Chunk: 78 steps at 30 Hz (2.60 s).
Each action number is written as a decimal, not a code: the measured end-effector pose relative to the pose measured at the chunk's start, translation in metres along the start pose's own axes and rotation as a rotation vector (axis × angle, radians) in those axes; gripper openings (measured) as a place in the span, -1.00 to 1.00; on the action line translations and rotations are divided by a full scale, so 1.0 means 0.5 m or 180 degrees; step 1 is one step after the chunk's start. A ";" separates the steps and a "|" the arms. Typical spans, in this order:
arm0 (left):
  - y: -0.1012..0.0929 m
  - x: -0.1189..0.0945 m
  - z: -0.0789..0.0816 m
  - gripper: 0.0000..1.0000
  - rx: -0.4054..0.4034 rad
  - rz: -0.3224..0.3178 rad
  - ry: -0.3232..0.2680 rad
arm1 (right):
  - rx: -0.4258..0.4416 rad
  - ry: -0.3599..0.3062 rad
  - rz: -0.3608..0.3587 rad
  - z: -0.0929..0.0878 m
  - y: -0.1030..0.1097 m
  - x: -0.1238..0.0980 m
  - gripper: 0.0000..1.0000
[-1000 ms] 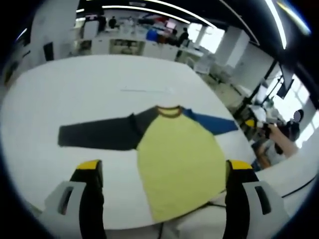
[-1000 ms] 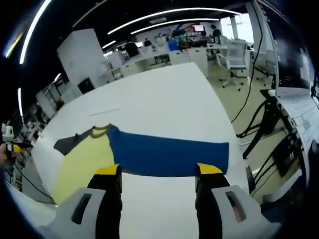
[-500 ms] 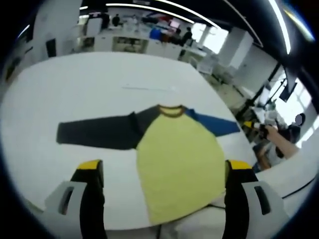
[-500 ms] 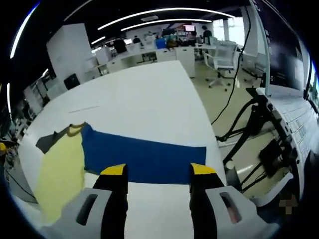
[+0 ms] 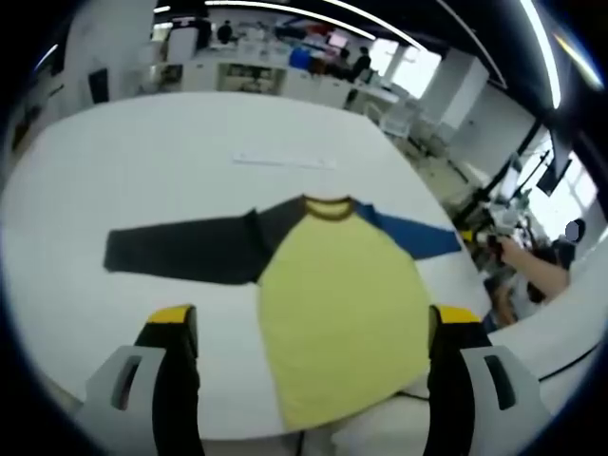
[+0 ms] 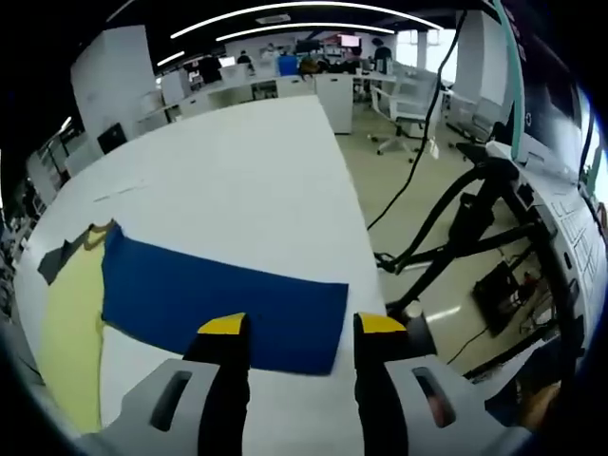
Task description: Fold the garment on the visible template until the final outline fits inside the template.
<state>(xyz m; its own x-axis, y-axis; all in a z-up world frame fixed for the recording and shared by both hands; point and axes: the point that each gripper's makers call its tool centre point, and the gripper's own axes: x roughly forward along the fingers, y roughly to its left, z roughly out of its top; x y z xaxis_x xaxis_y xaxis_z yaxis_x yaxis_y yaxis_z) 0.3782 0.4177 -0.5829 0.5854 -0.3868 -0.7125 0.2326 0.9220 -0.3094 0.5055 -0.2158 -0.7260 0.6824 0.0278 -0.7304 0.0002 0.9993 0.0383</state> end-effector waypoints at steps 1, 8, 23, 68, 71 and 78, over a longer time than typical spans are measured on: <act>-0.002 0.001 0.001 0.94 -0.0005 -0.0008 0.0001 | 0.0001 0.0006 -0.0009 -0.001 -0.003 0.002 -0.22; -0.006 0.008 0.003 0.93 -0.0015 0.0005 0.0027 | -0.0011 0.0063 -0.0073 -0.014 -0.017 0.010 -0.45; -0.015 0.004 0.007 0.93 -0.0036 0.0035 0.0031 | -0.0034 0.0209 -0.0125 -0.037 -0.031 0.046 -0.63; -0.007 -0.021 -0.031 0.90 -0.0075 -0.0130 0.0025 | -0.0370 0.0106 -0.0541 0.044 0.005 -0.079 -0.95; -0.004 -0.019 -0.032 0.90 -0.0047 -0.0165 0.0043 | -0.0368 0.0119 -0.0528 0.034 0.016 -0.092 -0.95; -0.007 -0.016 -0.033 0.89 0.0021 -0.0282 0.0053 | -0.0320 -0.0041 -0.0430 0.059 0.005 -0.091 -0.95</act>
<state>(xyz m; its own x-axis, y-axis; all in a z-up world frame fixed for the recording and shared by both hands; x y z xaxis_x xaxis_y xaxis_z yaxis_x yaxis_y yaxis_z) 0.3598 0.4174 -0.5868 0.5493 -0.4671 -0.6929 0.2881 0.8842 -0.3676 0.4960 -0.2151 -0.6726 0.6903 -0.1068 -0.7156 0.0201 0.9915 -0.1286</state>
